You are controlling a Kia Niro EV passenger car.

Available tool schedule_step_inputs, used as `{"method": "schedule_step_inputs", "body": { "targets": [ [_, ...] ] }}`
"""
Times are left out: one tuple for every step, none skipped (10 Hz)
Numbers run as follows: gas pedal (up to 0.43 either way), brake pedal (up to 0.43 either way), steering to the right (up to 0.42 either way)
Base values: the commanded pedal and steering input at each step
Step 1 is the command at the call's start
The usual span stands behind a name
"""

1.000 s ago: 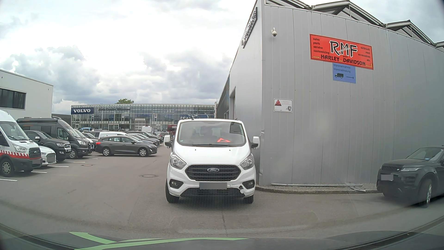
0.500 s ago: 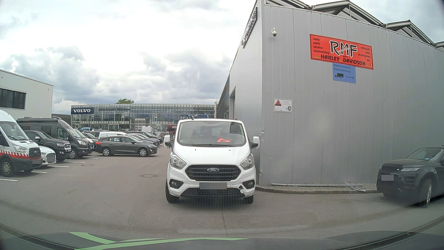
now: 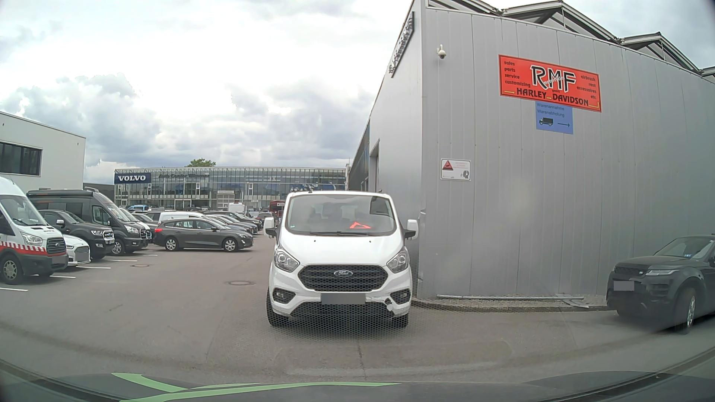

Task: Follow the waypoints while adhering to traffic rules and regulations

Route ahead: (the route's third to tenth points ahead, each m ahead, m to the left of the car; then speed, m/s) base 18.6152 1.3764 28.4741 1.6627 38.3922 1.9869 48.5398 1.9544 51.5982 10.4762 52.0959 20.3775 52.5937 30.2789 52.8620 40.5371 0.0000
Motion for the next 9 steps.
{"method": "schedule_step_inputs", "body": {
  "targets": [
    [0.0, 0.335, 0.006],
    [0.0, 0.335, 0.006],
    [0.0, 0.335, 0.006],
    [0.0, 0.329, 0.005],
    [0.0, 0.335, 0.006],
    [0.0, 0.335, 0.006],
    [0.0, 0.335, 0.006],
    [0.0, 0.329, 0.006],
    [0.0, 0.335, 0.006]
  ]
}}
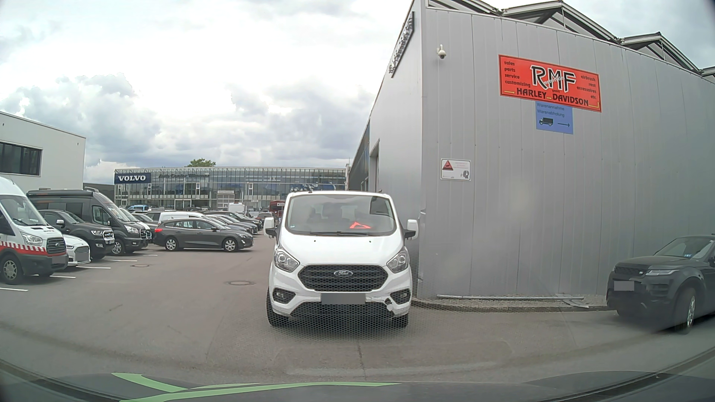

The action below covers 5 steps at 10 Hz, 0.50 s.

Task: Follow the waypoints while adhering to traffic rules and regulations

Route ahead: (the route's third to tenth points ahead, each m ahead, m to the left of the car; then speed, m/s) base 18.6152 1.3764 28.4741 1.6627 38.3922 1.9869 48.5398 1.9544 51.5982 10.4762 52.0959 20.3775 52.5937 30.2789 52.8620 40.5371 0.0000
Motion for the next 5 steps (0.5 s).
{"method": "schedule_step_inputs", "body": {
  "targets": [
    [0.0, 0.335, 0.006],
    [0.0, 0.335, 0.006],
    [0.0, 0.335, 0.006],
    [0.0, 0.335, 0.006],
    [0.0, 0.335, 0.006]
  ]
}}
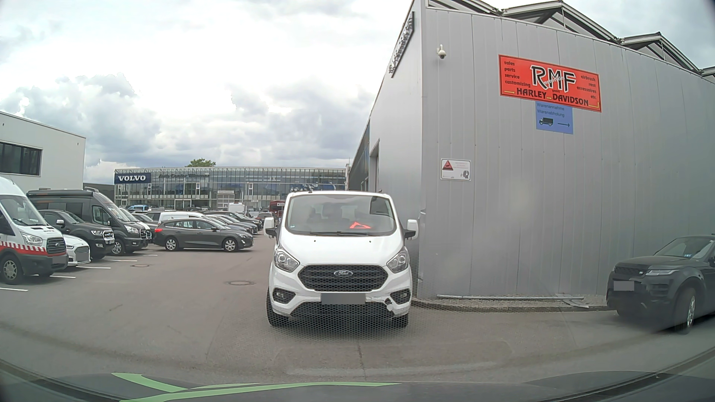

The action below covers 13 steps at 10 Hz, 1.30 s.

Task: Follow the waypoints while adhering to traffic rules and regulations

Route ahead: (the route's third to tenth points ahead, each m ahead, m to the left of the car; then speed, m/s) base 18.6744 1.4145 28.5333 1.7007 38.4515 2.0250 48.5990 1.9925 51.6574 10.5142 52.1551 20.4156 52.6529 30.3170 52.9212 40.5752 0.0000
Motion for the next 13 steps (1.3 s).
{"method": "schedule_step_inputs", "body": {
  "targets": [
    [0.0, 0.335, 0.006],
    [0.0, 0.335, 0.005],
    [0.0, 0.335, 0.006],
    [0.0, 0.335, 0.006],
    [0.0, 0.335, 0.006],
    [0.0, 0.335, 0.006],
    [0.0, 0.335, 0.006],
    [0.0, 0.335, 0.005],
    [0.0, 0.335, 0.006],
    [0.0, 0.335, 0.006],
    [0.0, 0.335, 0.006],
    [0.0, 0.335, 0.006],
    [0.0, 0.335, 0.006]
  ]
}}
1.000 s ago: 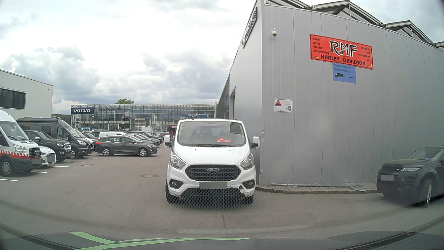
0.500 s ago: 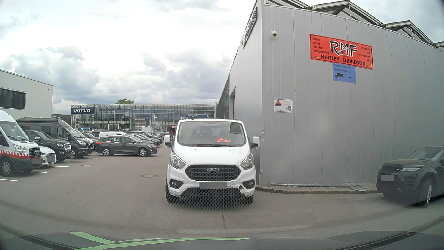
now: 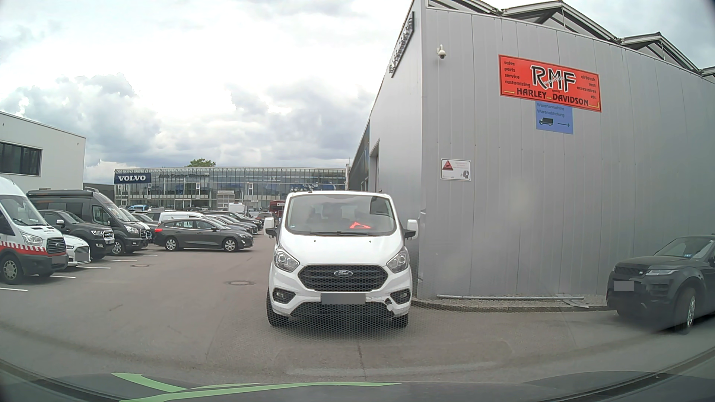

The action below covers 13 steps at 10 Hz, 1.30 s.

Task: Follow the waypoints while adhering to traffic rules and regulations

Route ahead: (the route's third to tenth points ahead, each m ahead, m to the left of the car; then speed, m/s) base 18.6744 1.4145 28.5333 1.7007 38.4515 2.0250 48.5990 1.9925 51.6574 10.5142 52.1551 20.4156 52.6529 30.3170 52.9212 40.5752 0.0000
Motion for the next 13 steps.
{"method": "schedule_step_inputs", "body": {
  "targets": [
    [0.0, 0.335, 0.006],
    [0.0, 0.335, 0.005],
    [0.0, 0.335, 0.005],
    [0.0, 0.335, 0.006],
    [0.0, 0.335, 0.006],
    [0.0, 0.335, 0.006],
    [0.0, 0.335, 0.006],
    [0.0, 0.335, 0.005],
    [0.0, 0.335, 0.006],
    [0.0, 0.335, 0.006],
    [0.0, 0.335, 0.006],
    [0.0, 0.335, 0.006],
    [0.0, 0.335, 0.006]
  ]
}}
